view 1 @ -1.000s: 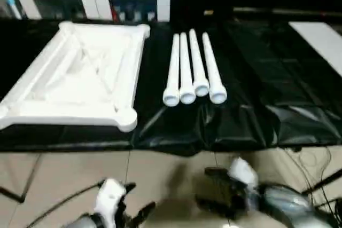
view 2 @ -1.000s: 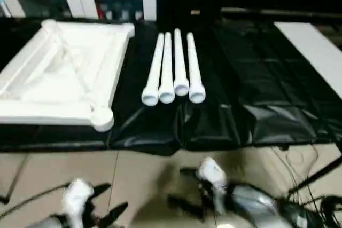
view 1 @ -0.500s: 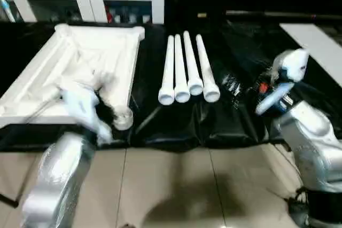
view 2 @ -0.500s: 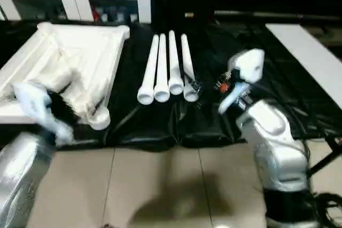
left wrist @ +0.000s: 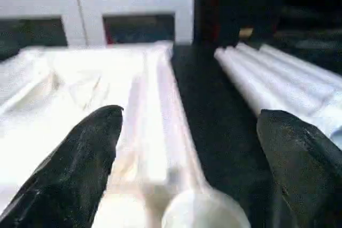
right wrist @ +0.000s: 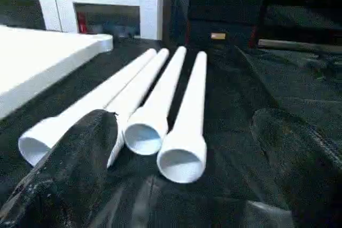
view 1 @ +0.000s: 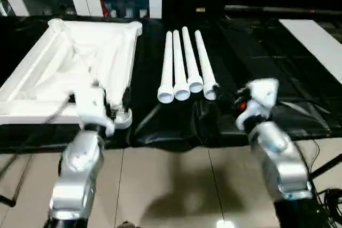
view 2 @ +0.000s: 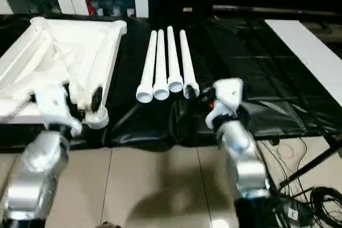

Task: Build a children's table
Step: Move to table

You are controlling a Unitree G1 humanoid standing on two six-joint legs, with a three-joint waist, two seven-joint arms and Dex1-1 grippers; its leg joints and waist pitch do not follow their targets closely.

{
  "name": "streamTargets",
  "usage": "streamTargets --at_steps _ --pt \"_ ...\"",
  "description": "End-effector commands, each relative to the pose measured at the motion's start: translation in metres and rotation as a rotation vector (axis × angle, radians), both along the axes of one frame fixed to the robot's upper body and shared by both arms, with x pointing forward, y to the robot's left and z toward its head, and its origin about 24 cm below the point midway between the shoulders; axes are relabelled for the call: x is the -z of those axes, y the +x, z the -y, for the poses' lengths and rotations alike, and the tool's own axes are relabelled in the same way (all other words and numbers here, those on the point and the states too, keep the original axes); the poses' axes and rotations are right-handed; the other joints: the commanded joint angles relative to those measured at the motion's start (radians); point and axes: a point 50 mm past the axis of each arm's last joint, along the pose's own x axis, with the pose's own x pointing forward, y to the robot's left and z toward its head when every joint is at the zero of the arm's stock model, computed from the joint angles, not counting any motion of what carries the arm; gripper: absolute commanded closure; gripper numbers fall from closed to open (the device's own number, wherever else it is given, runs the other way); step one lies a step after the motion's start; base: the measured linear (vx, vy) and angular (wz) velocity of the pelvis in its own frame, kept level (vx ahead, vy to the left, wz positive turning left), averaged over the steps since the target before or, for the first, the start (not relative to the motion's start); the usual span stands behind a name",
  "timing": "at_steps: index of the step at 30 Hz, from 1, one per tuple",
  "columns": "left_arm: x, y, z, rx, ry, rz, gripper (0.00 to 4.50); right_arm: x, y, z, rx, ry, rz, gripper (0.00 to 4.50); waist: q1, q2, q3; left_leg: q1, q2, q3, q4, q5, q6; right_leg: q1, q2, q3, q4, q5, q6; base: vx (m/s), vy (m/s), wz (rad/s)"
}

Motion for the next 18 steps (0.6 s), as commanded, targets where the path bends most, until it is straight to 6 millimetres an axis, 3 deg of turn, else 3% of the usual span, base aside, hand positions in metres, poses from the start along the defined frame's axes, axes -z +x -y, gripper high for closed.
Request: streamTargets --at_steps 1,2,3,4,5,6,7,8,9,10,11,12,13,14,15,16,17,18 --pt "-0.004 0.001 0.0 -0.005 0.018 0.026 0.0 -0.004 0.002 -0.002 -0.021 -0.013 0.018 0.07 0.022 -0.002 -0.057 0.004 0.013 -0.014 -0.022 -0.157 0.155 0.054 -0.152 0.081 -0.111 -0.013 -0.114 -0.057 0.063 0.01" --pt "-0.004 0.001 0.0 -0.007 0.019 0.026 0.0 -0.004 0.003 -0.003 -0.03 -0.01 0.019 0.07 0.025 -0.003 -0.054 0.003 0.02 -0.021 -0.022 -0.155 0.165 0.053 -0.16 0.084 -0.117 -0.057 -0.124 -0.049 0.102 0.06" --pt "-0.004 0.001 -0.001 -0.009 0.02 0.028 0.0 -0.005 0.004 -0.003 -0.034 -0.001 0.021 0.07 0.032 0.007 -0.045 -0.04 0.003 -0.047 -0.037 -0.127 0.252 0.078 -0.19 0.021 -0.139 -0.163 -0.118 -0.04 0.141 0.27" --pt "-0.005 0.002 -0.001 -0.011 0.021 0.03 0.0 -0.005 0.005 -0.004 -0.039 0.006 0.019 0.07 0.029 0.011 -0.045 -0.034 -0.007 -0.061 -0.041 -0.115 0.3 0.089 -0.19 -0.019 -0.152 -0.279 -0.132 -0.04 0.141 0.27" --pt "-0.005 0.002 -0.001 -0.011 0.021 0.03 0.0 -0.005 0.005 -0.004 -0.039 0.006 0.019 0.07 0.02 0.026 -0.043 -0.017 -0.023 -0.063 -0.063 -0.076 0.344 0.095 -0.15 -0.064 -0.149 -0.318 -0.155 -0.023 0.17 0.5" --pt "-0.006 0.003 -0.001 -0.013 0.025 0.035 0.0 -0.005 0.005 -0.004 -0.042 0.006 0.022 0.07 0.01 0.027 -0.047 -0.004 -0.036 -0.066 -0.078 -0.024 0.38 0.099 -0.113 -0.088 -0.131 -0.291 -0.166 -0.01 0.182 0.55" --pt "-0.007 0.004 -0.001 -0.013 0.028 0.038 0.0 -0.005 0.006 -0.005 -0.043 0.003 0.025 0.07 -0.014 0.051 -0.053 0.057 -0.057 -0.099 -0.103 0.065 0.495 0.065 -0.01 -0.134 -0.052 -0.223 -0.174 -0.01 0.182 0.55" --pt "-0.008 0.005 0.0 -0.013 0.043 0.045 0.0 -0.005 0.007 -0.005 -0.018 -0.03 0.048 0.07 -0.035 0.054 -0.054 0.101 -0.054 -0.131 -0.1 0.122 0.574 0.017 0.038 -0.144 0.016 -0.209 -0.141 -0.016 0.165 0.65" --pt "-0.008 0.006 0.0 -0.014 0.047 0.048 0.0 -0.005 0.007 -0.005 -0.012 -0.032 0.052 0.07 -0.02 0.053 -0.05 0.085 -0.009 -0.19 -0.096 0.259 0.687 -0.045 0.037 -0.109 0.14 -0.2 0.007 -0.048 0.117 0.65" --pt "-0.009 0.006 0.0 -0.014 0.048 0.05 0.0 -0.004 0.007 -0.005 -0.013 -0.023 0.048 0.07 -0.015 0.046 -0.047 0.066 -0.004 -0.189 -0.105 0.269 0.684 -0.049 0.03 -0.097 0.151 -0.19 0.03 -0.048 0.117 0.65" --pt "-0.009 0.006 0.0 -0.014 0.048 0.052 0.0 -0.003 0.007 -0.005 -0.017 -0.011 0.043 0.07 -0.008 0.039 -0.043 0.047 -0.009 -0.18 -0.115 0.231 0.653 -0.047 0.028 -0.085 0.156 -0.172 0.036 -0.096 0.084 0.54" --pt "-0.01 0.007 0.001 -0.014 0.056 0.066 0.0 -0.004 0.008 -0.004 -0.008 -0.013 0.053 0.07 -0.003 0.018 -0.036 0.005 -0.039 -0.176 -0.146 0.009 0.508 -0.022 0.02 -0.041 0.132 -0.144 0.004 -0.13 0.065 0.6" --pt "-0.012 0.006 0.002 -0.01 0.066 0.078 0.0 -0.005 0.007 -0.004 -0.009 -0.01 0.066 0.07 0.012 -0.04 -0.036 -0.05 -0.09 -0.156 -0.133 -0.329 0.244 -0.002 -0.115 0.05 0.009 -0.166 -0.019 -0.13 0.065 0.6" --pt "-0.013 0.006 0.004 -0.007 0.073 0.086 0.0 -0.006 0.007 -0.004 -0.009 -0.012 0.076 0.07 0.03 -0.053 -0.024 -0.05 -0.12 -0.143 0.092 -0.337 0.169 -0.034 -0.297 0.1 -0.123 -0.241 -0.025 -0.1 0.101 0.63" --pt "-0.013 0.007 0.005 -0.01 0.094 0.088 0.0 -0.007 0.007 -0.004 -0.001 -0.014 0.091 0.07 -0.01 -0.021 -0.018 -0.087 -0.089 -0.179 0.266 -0.239 -0.052 0.041 -0.31 -0.017 -0.12 -0.323 -0.083 -0.086 0.154 0.33" --pt "-0.013 0.007 0.006 -0.009 0.108 0.087 0.0 -0.008 0.007 -0.004 0.0 -0.007 0.097 0.07 -0.005 -0.012 -0.001 -0.042 -0.079 -0.16 0.251 -0.222 -0.097 0.026 -0.274 -0.098 -0.135 -0.399 -0.141 -0.086 0.154 0.33" --pt "-0.013 0.008 0.009 0.0 0.107 0.085 0.0 -0.008 0.006 -0.005 -0.006 0.009 0.09 0.07 -0.023 0.017 -0.019 -0.021 -0.05 -0.129 0.132 -0.28 -0.077 0.096 -0.173 -0.225 -0.101 -0.437 -0.248 -0.091 0.163 0.22" --pt "-0.012 0.008 0.01 0.003 0.106 0.083 0.0 -0.008 0.006 -0.005 -0.004 0.017 0.087 0.07 -0.034 0.052 -0.023 0.009 -0.018 -0.166 0.059 -0.36 -0.058 0.107 -0.11 -0.256 -0.07 -0.392 -0.255 -0.075 0.17 0.68"
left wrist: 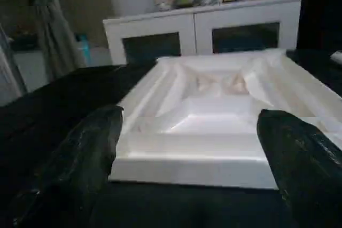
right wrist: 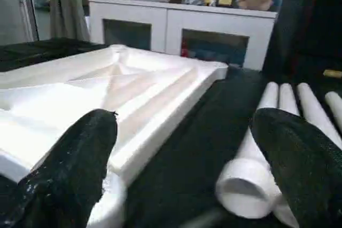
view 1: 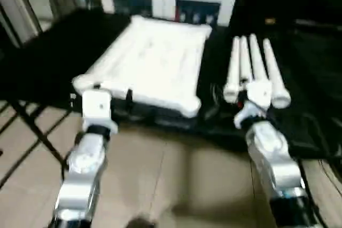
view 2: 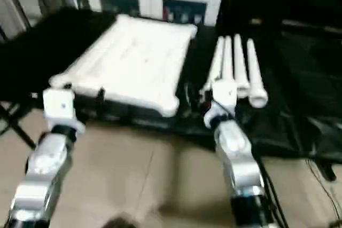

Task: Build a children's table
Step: Move to table

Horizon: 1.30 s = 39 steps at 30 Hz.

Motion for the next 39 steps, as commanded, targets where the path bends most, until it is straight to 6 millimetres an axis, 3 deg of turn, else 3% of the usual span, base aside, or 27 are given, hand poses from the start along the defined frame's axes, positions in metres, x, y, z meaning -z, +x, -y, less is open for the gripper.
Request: streamTargets --at_steps 1,2,3,4,6,7,8,9,10,11,13,20,24,25,26,27,28,30,31,32,33,34,35,36,37,38,39 --pt "0.002 0.001 0.004 0.004 0.013 -0.011 0.0 -0.004 0.001 0.002 0.024 0.042 -0.004 0.07 -0.006 0.062 -0.071 0.088 0.187 -0.107 -0.222 -0.343 -0.126 -0.061 0.06 0.128 0.062 -0.061 -0.102 -0.075 0.17 0.68" --pt "0.002 0.001 0.006 0.01 -0.005 -0.006 0.0 -0.002 0.002 0.004 0.058 0.027 -0.031 0.07 -0.036 0.031 -0.079 0.086 0.218 -0.107 -0.236 -0.241 -0.128 -0.077 0.07 0.142 0.085 -0.008 -0.084 -0.068 0.139 0.49" --pt "0.002 0.002 0.007 0.011 -0.03 -0.012 0.0 0.0 0.001 0.006 0.076 0.032 -0.049 0.07 -0.03 0.05 -0.073 0.057 0.185 -0.075 -0.22 -0.039 -0.088 -0.099 0.081 0.175 0.104 -0.051 -0.055 -0.053 0.091 0.02" --pt "0.002 0.002 0.007 0.009 -0.035 -0.018 0.0 0.0 0.0 0.006 0.071 0.044 -0.046 0.07 -0.027 0.048 -0.073 0.05 0.173 -0.058 -0.222 -0.036 -0.056 -0.09 0.081 0.18 0.096 -0.058 -0.041 -0.053 0.091 0.02" --pt "0.003 0.002 0.007 -0.004 -0.034 -0.026 0.0 0.005 -0.001 0.009 0.077 0.088 -0.069 0.07 -0.022 0.021 -0.068 0.045 0.132 -0.02 -0.224 -0.111 0.033 -0.059 0.06 0.203 0.034 -0.004 -0.021 -0.065 0.02 0.05" --pt "0.004 0.002 0.007 -0.003 -0.042 -0.029 0.0 0.006 -0.001 0.009 0.071 0.103 -0.08 0.07 -0.013 -0.028 -0.069 0.037 0.068 0.022 -0.196 -0.204 0.03 -0.026 0.017 0.248 -0.057 0.022 -0.001 -0.066 -0.007 0.04" --pt "0.004 0.002 0.007 -0.003 -0.042 -0.029 0.0 0.006 -0.001 0.009 0.071 0.103 -0.08 0.07 0.003 -0.039 -0.064 0.014 0.038 0.042 -0.175 -0.209 0.038 -0.019 -0.012 0.271 -0.093 -0.063 -0.022 -0.071 -0.04 -0.02" --pt "0.004 0.002 0.005 0.002 -0.038 -0.031 0.0 0.006 -0.003 0.009 0.065 0.105 -0.078 0.07 0.033 -0.059 -0.063 0.015 0.03 0.065 -0.171 -0.109 0.029 -0.008 -0.055 0.297 -0.14 -0.401 0.026 -0.068 -0.058 -0.02" --pt "0.004 0.002 0.005 0.002 -0.038 -0.031 0.0 0.006 -0.003 0.009 0.065 0.105 -0.078 0.07 0.035 -0.064 -0.067 0.021 0.034 0.071 -0.183 -0.073 0.033 -0.009 -0.042 0.292 -0.141 -0.405 0.022 -0.068 -0.058 -0.02" --pt "0.005 0.001 0.003 -0.002 -0.044 -0.038 0.0 0.005 -0.003 0.008 0.066 0.097 -0.07 0.07 0.034 -0.054 -0.072 0.018 0.044 0.077 -0.207 -0.006 0.033 -0.005 -0.019 0.276 -0.128 -0.278 -0.018 -0.051 -0.058 0.0" --pt "0.007 0.001 0.002 0.024 -0.038 -0.052 0.0 0.001 -0.004 0.006 0.045 0.121 -0.055 0.07 0.028 -0.045 -0.068 0.021 0.048 0.086 -0.229 -0.081 0.029 -0.011 0.002 0.265 -0.126 -0.179 -0.058 0.0 0.0 0.0" --pt "0.003 0.0 0.007 0.063 -0.072 -0.037 0.0 -0.006 -0.006 0.001 0.021 0.146 -0.047 0.07 0.021 -0.033 -0.073 0.026 0.059 0.09 -0.236 -0.054 0.011 -0.002 0.016 0.263 -0.107 0.078 -0.118 0.0 0.0 0.0" --pt "0.003 0.0 0.009 0.063 -0.076 -0.037 0.0 -0.011 -0.005 -0.003 0.017 0.124 -0.02 0.07 0.014 -0.028 -0.058 0.07 0.054 0.102 -0.259 -0.363 0.023 0.016 0.024 0.249 -0.156 -0.294 -0.112 0.0 0.0 0.0" --pt "0.003 0.0 0.009 0.066 -0.076 -0.04 0.0 -0.011 -0.004 -0.003 0.043 0.091 -0.014 0.07 0.006 -0.018 -0.054 0.143 0.063 0.125 -0.254 -0.441 -0.007 -0.015 0.05 0.26 -0.181 -0.416 -0.111 0.0 0.0 0.0" --pt "0.003 0.0 0.008 0.066 -0.077 -0.04 0.0 -0.01 -0.004 -0.003 0.049 0.088 -0.02 0.07 0.0 -0.026 -0.037 0.175 0.063 0.125 -0.251 -0.517 -0.027 -0.037 0.065 0.248 -0.187 -0.466 -0.114 0.053 -0.003 -0.29" --pt "0.003 0.0 0.008 0.066 -0.078 -0.042 0.0 -0.009 -0.003 -0.003 0.061 0.082 -0.033 0.07 -0.007 -0.035 -0.029 0.237 0.084 0.132 -0.269 -0.599 -0.062 -0.06 0.091 0.244 -0.17 -0.438 -0.108 0.085 -0.007 -0.64" --pt "0.004 0.0 0.008 0.06 -0.09 -0.047 0.0 -0.007 -0.002 -0.002 0.069 0.07 -0.04 0.07 -0.008 -0.037 -0.031 0.241 0.091 0.135 -0.276 -0.598 -0.059 -0.056 0.089 0.246 -0.16 -0.402 -0.115 0.085 -0.007 -0.64" --pt "0.004 -0.001 0.007 0.053 -0.093 -0.05 0.0 -0.006 -0.002 -0.002 0.07 0.079 -0.041 0.07 -0.011 -0.035 -0.037 0.215 0.078 0.146 -0.288 -0.517 -0.051 -0.026 0.073 0.265 -0.146 -0.319 -0.135 0.116 0.008 -0.86" --pt "0.005 -0.001 0.007 0.053 -0.092 -0.051 0.0 -0.006 -0.002 -0.002 0.064 0.079 -0.044 0.07 -0.003 -0.042 -0.046 0.195 0.048 0.17 -0.279 -0.416 -0.055 0.004 0.073 0.296 -0.152 -0.276 -0.158 0.13 0.011 -0.88" --pt "0.005 -0.001 0.007 0.053 -0.089 -0.052 0.0 -0.006 -0.002 -0.003 0.053 0.08 -0.049 0.07 0.007 -0.064 -0.055 0.131 0.012 0.168 -0.263 -0.312 -0.031 0.072 0.065 0.317 -0.152 -0.225 -0.16 0.157 0.004 -0.68" --pt "0.006 -0.002 0.006 0.053 -0.086 -0.054 0.0 -0.006 -0.001 -0.003 0.057 0.066 -0.051 0.07 0.038 -0.073 -0.087 0.013 -0.037 0.125 -0.163 -0.059 0.078 0.199 -0.013 0.395 -0.167 -0.105 -0.176 0.183 0.001 -0.3" --pt "0.006 -0.002 0.006 0.049 -0.085 -0.055 0.0 -0.005 -0.001 -0.003 0.063 0.059 -0.055 0.07 0.045 -0.067 -0.096 -0.011 -0.029 0.103 -0.126 -0.002 0.104 0.209 -0.042 0.415 -0.172 -0.037 -0.21 0.183 0.001 -0.3" --pt "0.006 -0.002 0.006 0.048 -0.085 -0.055 0.0 -0.005 -0.001 -0.003 0.065 0.058 -0.056 0.07 0.035 -0.063 -0.089 -0.066 -0.009 0.07 -0.101 0.094 0.118 0.208 -0.04 0.402 -0.158 0.142 -0.256 0.177 0.023 -0.1" --pt "0.006 -0.002 0.005 0.04 -0.084 -0.055 0.0 -0.005 0.001 -0.004 0.077 0.041 -0.055 0.07 0.036 -0.04 -0.09 -0.058 0.007 0.06 -0.13 0.145 0.109 0.184 -0.016 0.366 -0.147 0.189 -0.256 0.089 0.064 -0.08" --pt "0.006 -0.002 0.005 0.039 -0.084 -0.055 0.0 -0.005 0.001 -0.004 0.079 0.037 -0.053 0.07 0.008 0.001 -0.09 -0.002 0.026 0.057 -0.216 0.282 0.115 0.128 0.08 0.258 -0.112 0.168 -0.177 0.089 0.064 -0.08" --pt "0.006 -0.002 0.004 0.037 -0.084 -0.055 0.0 -0.005 0.001 -0.005 0.082 0.032 -0.051 0.07 -0.017 0.027 -0.08 0.068 0.06 0.007 -0.239 0.237 0.164 0.054 0.129 0.216 -0.064 0.054 -0.118 0.114 0.043 -0.14" --pt "0.006 -0.003 0.004 0.034 -0.084 -0.055 0.0 -0.006 0.002 -0.006 0.07 0.025 -0.048 0.07 -0.059 0.005 -0.091 0.211 0.16 -0.1 -0.217 0.195 0.429 -0.086 0.087 0.217 0.048 -0.162 -0.002 0.194 -0.005 -0.03"
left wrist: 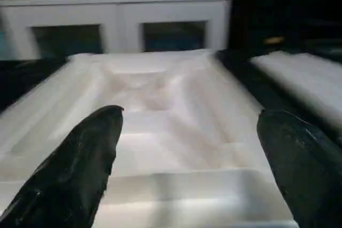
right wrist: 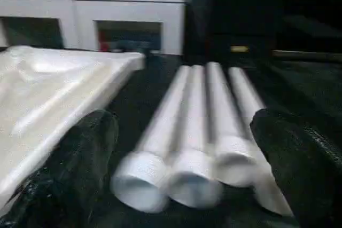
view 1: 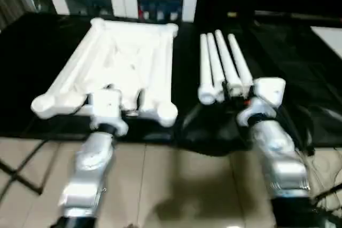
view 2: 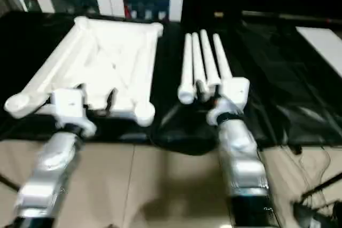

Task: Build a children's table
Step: Move to table

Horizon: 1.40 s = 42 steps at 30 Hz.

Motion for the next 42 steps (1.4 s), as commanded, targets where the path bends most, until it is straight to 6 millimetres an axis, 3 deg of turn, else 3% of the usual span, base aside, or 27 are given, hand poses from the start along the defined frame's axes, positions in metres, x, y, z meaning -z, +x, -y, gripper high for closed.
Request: streamTargets --at_steps 1,4,5,6,7,8,10,11,13,14,16,18,20,21,22,24,26,27,29,30,33,34,35,36,37,39,42 --pt "-0.005 0.001 0.009 0.021 -0.012 0.017 0.0 -0.001 0.001 0.009 0.022 -0.04 0.007 0.07 -0.027 0.03 -0.068 0.169 0.187 -0.141 -0.103 0.146 0.403 -0.124 -0.054 0.009 0.052 -0.09 0.033 0.194 -0.005 -0.03" --pt "-0.004 -0.001 0.007 0.01 -0.015 0.013 0.0 -0.003 0.0 0.006 -0.004 -0.066 0.017 0.07 -0.024 -0.003 -0.058 0.141 0.118 -0.062 -0.113 0.169 0.445 -0.149 -0.064 0.014 0.027 0.087 0.083 0.132 -0.021 0.03" --pt "-0.004 -0.001 0.006 0.009 -0.015 0.013 0.0 -0.003 0.0 0.006 -0.004 -0.065 0.018 0.07 -0.022 -0.022 -0.052 0.118 0.092 -0.038 -0.112 0.126 0.413 -0.125 -0.077 0.03 -0.022 0.137 0.05 0.124 -0.085 0.0" --pt "-0.003 -0.001 0.006 0.008 -0.016 0.012 0.0 -0.003 0.0 0.006 -0.005 -0.063 0.02 0.07 -0.004 -0.082 -0.052 0.052 -0.014 0.039 -0.072 -0.077 0.297 -0.03 -0.097 0.092 -0.113 0.119 0.029 0.062 -0.057 0.0" --pt "-0.003 -0.002 0.005 0.005 -0.014 0.011 0.0 -0.003 0.0 0.006 -0.007 -0.06 0.019 0.07 0.026 -0.095 -0.035 0.012 -0.058 0.055 0.0 -0.151 0.239 0.017 -0.164 0.158 -0.189 -0.129 0.012 0.102 -0.12 0.09" --pt "-0.003 -0.002 0.004 0.0 -0.013 0.009 0.0 -0.003 0.0 0.006 -0.006 -0.057 0.015 0.07 0.054 -0.077 -0.05 -0.031 -0.031 0.007 0.074 -0.049 0.11 0.084 -0.217 0.198 -0.189 -0.343 -0.128 0.09 -0.114 0.06" --pt "-0.003 -0.002 0.004 -0.001 -0.015 0.008 0.0 -0.002 -0.001 0.006 -0.003 -0.047 0.004 0.07 0.055 -0.053 -0.04 -0.059 -0.001 -0.009 0.062 0.026 0.046 0.099 -0.212 0.175 -0.187 -0.238 -0.254 0.134 -0.094 0.0" --pt "-0.002 -0.002 0.003 -0.002 -0.015 0.007 0.0 -0.001 -0.001 0.006 -0.001 -0.046 0.003 0.07 0.053 -0.049 -0.034 -0.054 0.009 -0.009 0.044 0.038 0.038 0.09 -0.197 0.152 -0.192 -0.23 -0.281 0.121 -0.009 -0.01" --pt "-0.002 -0.002 0.003 -0.006 -0.017 0.006 0.0 -0.001 -0.001 0.008 0.012 -0.052 0.007 0.07 0.032 0.01 -0.024 0.003 0.06 0.001 -0.118 0.015 0.055 0.05 -0.072 0.032 -0.171 -0.259 -0.209 0.123 0.053 0.01" --pt "-0.002 -0.002 0.003 -0.007 -0.02 0.006 0.0 -0.001 -0.001 0.007 0.006 -0.055 0.009 0.07 -0.01 0.039 -0.046 0.112 0.13 -0.079 -0.146 -0.122 0.1 -0.022 -0.027 -0.005 -0.069 -0.178 -0.14 0.169 0.085 0.03" --pt "-0.002 -0.002 0.003 -0.009 -0.019 0.006 0.0 -0.001 -0.002 0.007 -0.022 -0.052 0.007 0.07 -0.029 0.033 -0.058 0.181 0.159 -0.134 -0.134 -0.122 0.267 -0.102 -0.043 -0.005 0.019 -0.059 -0.022 0.183 0.053 0.06" --pt "-0.002 -0.002 0.003 -0.006 -0.018 0.007 0.0 0.0 -0.002 0.007 -0.021 -0.052 0.004 0.07 -0.037 0.001 -0.052 0.16 0.137 -0.106 -0.13 0.055 0.442 -0.139 -0.066 0.011 0.034 0.025 0.071 0.124 0.005 -0.05" --pt "-0.003 -0.002 0.004 -0.003 -0.015 0.008 0.0 0.001 -0.002 0.008 -0.019 -0.049 0.001 0.07 -0.034 -0.022 -0.049 0.131 0.076 -0.063 -0.116 0.05 0.413 -0.109 -0.084 0.035 -0.042 0.09 0.04 0.106 -0.034 -0.1" --pt "-0.003 -0.002 0.004 0.002 -0.013 0.008 0.0 0.002 -0.003 0.008 -0.019 -0.048 0.0 0.07 -0.006 -0.073 -0.06 0.037 -0.04 0.016 -0.054 -0.049 0.295 0.027 -0.12 0.107 -0.117 0.097 0.002 0.08 -0.075 0.08" --pt "-0.003 -0.002 0.004 0.002 -0.013 0.008 0.0 0.002 -0.003 0.008 -0.019 -0.048 0.0 0.07 0.031 -0.078 -0.043 0.007 -0.043 0.017 0.05 -0.118 0.181 0.062 -0.228 0.194 -0.209 -0.279 -0.096 0.08 -0.075 0.08" --pt "-0.003 0.0 0.005 0.016 -0.008 0.008 0.0 0.003 -0.004 0.008 -0.015 -0.048 -0.001 0.07 0.039 -0.049 -0.039 -0.056 -0.007 -0.012 0.071 0.012 0.053 0.101 -0.216 0.161 -0.194 -0.331 -0.239 0.102 -0.052 -0.02" --pt "-0.004 0.0 0.006 0.021 -0.006 0.008 0.0 0.003 -0.005 0.008 -0.014 -0.048 0.0 0.07 0.039 -0.031 -0.033 -0.048 0.012 -0.01 0.021 0.052 0.045 0.091 -0.183 0.118 -0.197 -0.299 -0.285 0.119 -0.015 -0.04" --pt "-0.004 0.001 0.006 0.023 -0.006 0.008 0.0 0.003 -0.005 0.008 -0.013 -0.048 0.001 0.07 0.023 0.025 -0.027 0.009 0.059 -0.01 -0.114 -0.015 0.057 0.049 -0.073 0.024 -0.169 -0.276 -0.204 0.142 0.08 -0.01" --pt "-0.004 0.002 0.006 0.032 -0.007 0.01 0.0 0.002 -0.006 0.008 -0.012 -0.046 0.007 0.07 -0.029 0.053 -0.046 0.108 0.117 -0.088 -0.14 -0.148 0.098 -0.017 -0.023 -0.014 -0.061 -0.175 -0.144 0.166 0.085 0.01" --pt "-0.004 0.002 0.008 0.039 -0.007 0.01 0.0 0.002 -0.006 0.009 -0.009 -0.047 0.01 0.07 -0.048 0.051 -0.065 0.179 0.146 -0.143 -0.128 -0.092 0.235 -0.09 -0.033 -0.009 0.01 -0.078 -0.066 0.173 0.046 0.06" --pt "-0.004 0.004 0.011 0.051 -0.007 0.009 0.0 0.001 -0.007 0.012 -0.005 -0.051 0.014 0.07 -0.036 0.027 -0.051 0.148 0.133 -0.089 -0.126 0.06 0.419 -0.14 -0.061 0.005 0.042 0.048 0.062 0.132 0.013 0.04" --pt "-0.003 0.004 0.011 0.056 -0.008 0.009 0.0 0.0 -0.008 0.012 -0.005 -0.051 0.018 0.07 -0.038 -0.001 -0.053 0.134 0.087 -0.055 -0.114 0.035 0.39 -0.118 -0.08 0.028 -0.027 0.125 0.025 0.103 -0.024 0.03" --pt "-0.003 0.004 0.011 0.061 -0.008 0.009 0.0 -0.001 -0.009 0.012 -0.01 -0.047 0.022 0.07 -0.024 -0.051 -0.053 0.058 -0.009 0.016 -0.079 -0.099 0.291 -0.018 -0.11 0.088 -0.111 0.115 -0.012 0.088 -0.085 0.04" --pt "-0.003 0.004 0.012 0.067 -0.008 0.009 0.0 -0.002 -0.01 0.013 -0.015 -0.042 0.026 0.07 0.021 -0.061 -0.049 0.011 -0.052 0.026 0.041 -0.134 0.195 0.057 -0.212 0.189 -0.2 -0.251 -0.098 0.105 -0.085 0.04" --pt "-0.004 0.004 0.012 0.075 -0.011 0.012 0.0 -0.003 -0.011 0.012 -0.031 -0.047 0.032 0.07 0.027 -0.053 -0.051 -0.022 -0.032 0.006 0.064 -0.085 0.157 0.088 -0.234 0.196 -0.193 -0.32 -0.149 0.105 -0.085 0.04" --pt "-0.004 0.003 0.011 0.098 -0.036 0.028 0.0 -0.004 -0.014 0.011 -0.069 -0.04 0.037 0.07 0.031 -0.039 -0.047 -0.068 -0.016 -0.009 0.059 0.073 0.058 0.099 -0.195 0.144 -0.174 -0.174 -0.237 0.119 -0.037 -0.05" --pt "-0.003 0.002 0.011 0.147 -0.043 0.018 0.0 -0.007 -0.018 0.009 -0.112 -0.025 0.049 0.07 0.006 0.029 -0.052 -0.022 0.071 -0.023 -0.082 0.316 0.097 0.009 -0.058 0.025 -0.083 0.159 -0.162 0.113 0.02 -0.05"
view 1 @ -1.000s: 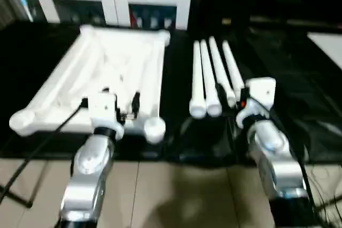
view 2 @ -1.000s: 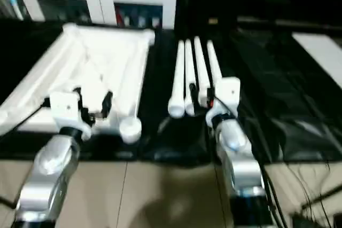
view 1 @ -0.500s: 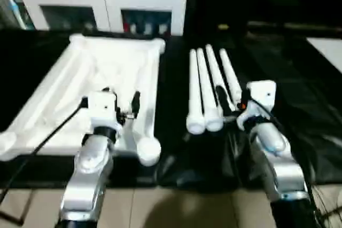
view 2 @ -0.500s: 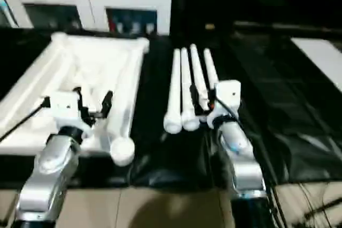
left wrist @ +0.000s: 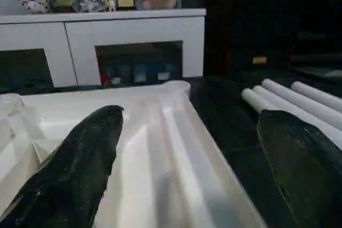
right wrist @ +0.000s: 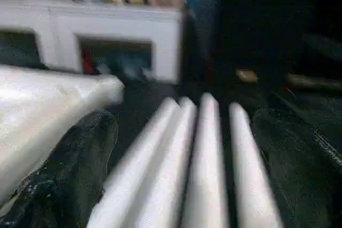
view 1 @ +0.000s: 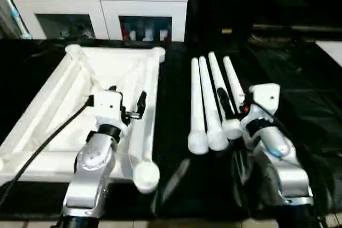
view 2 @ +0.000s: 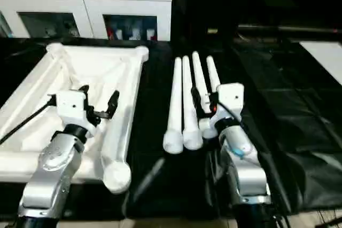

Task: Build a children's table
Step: Move to table, then rotate table base

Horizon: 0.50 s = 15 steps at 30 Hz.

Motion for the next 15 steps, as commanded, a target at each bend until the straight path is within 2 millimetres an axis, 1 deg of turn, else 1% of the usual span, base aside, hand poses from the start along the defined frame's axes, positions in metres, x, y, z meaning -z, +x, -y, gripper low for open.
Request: streamTargets --at_steps 1,2,3,4,5,6,7,8,9,10,11,12,13,14,15 --pt "0.0 -0.001 -0.005 0.041 0.014 -0.003 0.0 -0.001 -0.004 -0.007 -0.069 0.006 0.001 0.07 -0.014 0.02 -0.063 0.036 0.103 -0.046 -0.083 0.324 0.145 0.005 -0.044 0.025 -0.021 0.157 -0.15 0.122 0.064 -0.04" --pt "-0.002 -0.003 -0.006 0.102 0.013 0.011 0.0 -0.002 -0.005 -0.008 -0.112 0.013 -0.001 0.07 -0.017 0.012 -0.07 0.057 0.116 -0.058 -0.067 0.407 0.177 -0.013 -0.059 0.032 -0.015 0.214 -0.141 0.108 0.06 -0.01" --pt "-0.004 -0.005 -0.007 0.144 0.011 0.021 0.0 -0.003 -0.007 -0.01 -0.144 0.02 -0.003 0.07 -0.005 0.007 -0.081 0.054 0.093 -0.053 -0.04 0.673 0.207 -0.015 -0.084 0.051 -0.016 0.387 -0.141 0.0 0.0 0.0" --pt "-0.005 -0.007 -0.009 0.203 0.016 0.016 0.0 -0.004 -0.007 -0.012 -0.192 0.033 -0.007 0.07 -0.001 0.001 -0.081 0.046 0.082 -0.042 -0.04 0.67 0.198 -0.009 -0.088 0.055 -0.021 0.405 -0.142 0.0 0.0 0.0" --pt "-0.005 -0.011 -0.014 0.286 0.022 0.0 0.0 -0.005 -0.009 -0.019 -0.26 0.046 -0.015 0.07 0.009 0.001 -0.074 0.021 0.061 -0.022 -0.051 0.567 0.167 0.007 -0.094 0.058 -0.025 0.403 -0.152 0.0 0.0 0.0" --pt "-0.004 -0.014 -0.014 0.352 0.022 -0.019 0.0 -0.007 -0.008 -0.021 -0.304 0.04 -0.012 0.07 0.014 -0.004 -0.062 0.007 0.06 -0.003 -0.07 0.344 0.125 0.012 -0.101 0.06 -0.041 0.314 -0.169 0.0 0.0 0.0" --pt "-0.004 -0.014 -0.014 0.352 0.022 -0.019 0.0 -0.007 -0.008 -0.021 -0.304 0.04 -0.012 0.07 0.015 -0.006 -0.057 0.006 0.065 0.001 -0.08 0.225 0.104 0.016 -0.107 0.063 -0.047 0.255 -0.18 0.0 0.0 0.0" --pt "0.001 -0.02 -0.021 0.452 0.07 -0.067 0.0 -0.009 -0.01 -0.028 -0.408 0.026 -0.003 0.07 0.017 -0.003 -0.052 0.008 0.07 0.002 -0.09 0.122 0.086 0.018 -0.11 0.065 -0.053 0.196 -0.192 -0.056 -0.009 0.02" --pt "0.003 -0.022 -0.024 0.488 0.115 -0.094 0.0 -0.01 -0.011 -0.03 -0.466 0.0 0.007 0.07 0.012 -0.003 -0.04 0.017 0.079 0.01 -0.114 -0.103 0.045 0.013 -0.107 0.068 -0.068 0.048 -0.213 -0.065 -0.018 0.04" --pt "0.004 -0.023 -0.026 0.495 0.124 -0.103 0.0 -0.01 -0.011 -0.031 -0.482 -0.006 0.009 0.07 0.013 -0.004 -0.036 0.021 0.079 0.013 -0.12 -0.162 0.032 0.012 -0.106 0.068 -0.074 -0.01 -0.21 -0.065 -0.018 0.04" --pt "0.006 -0.024 -0.03 0.513 0.146 -0.126 0.0 -0.011 -0.012 -0.034 -0.52 -0.019 0.012 0.07 0.013 0.001 -0.03 0.031 0.081 0.02 -0.128 -0.26 0.005 0.004 -0.108 0.072 -0.085 -0.126 -0.203 -0.067 -0.019 0.03" --pt "0.007 -0.027 -0.039 0.57 0.175 -0.179 0.0 -0.012 -0.013 -0.037 -0.624 -0.054 0.008 0.07 0.015 -0.001 -0.031 0.033 0.082 0.022 -0.132 -0.294 -0.012 0.005 -0.113 0.074 -0.09 -0.197 -0.192 -0.065 -0.016 0.03" --pt "0.007 -0.028 -0.041 0.58 0.178 -0.186 0.0 -0.012 -0.014 -0.037 -0.639 -0.061 0.007 0.07 0.016 0.0 -0.031 0.033 0.083 0.023 -0.132 -0.295 -0.016 0.004 -0.114 0.075 -0.09 -0.212 -0.186 -0.065 -0.016 0.03" --pt "0.007 -0.028 -0.042 0.59 0.181 -0.193 0.0 -0.013 -0.014 -0.037 -0.654 -0.069 0.006 0.07 0.017 0.002 -0.03 0.033 0.085 0.027 -0.135 -0.295 -0.022 -0.002 -0.115 0.076 -0.093 -0.234 -0.176 -0.058 -0.013 0.01" --pt "0.009 -0.032 -0.048 0.66 0.24 -0.265 0.0 -0.013 -0.013 -0.033 -0.733 -0.106 -0.009 0.07 0.018 -0.01 -0.029 0.033 0.086 0.029 -0.136 -0.294 -0.021 -0.003 -0.115 0.077 -0.097 -0.247 -0.171 0.0 0.0 0.0"
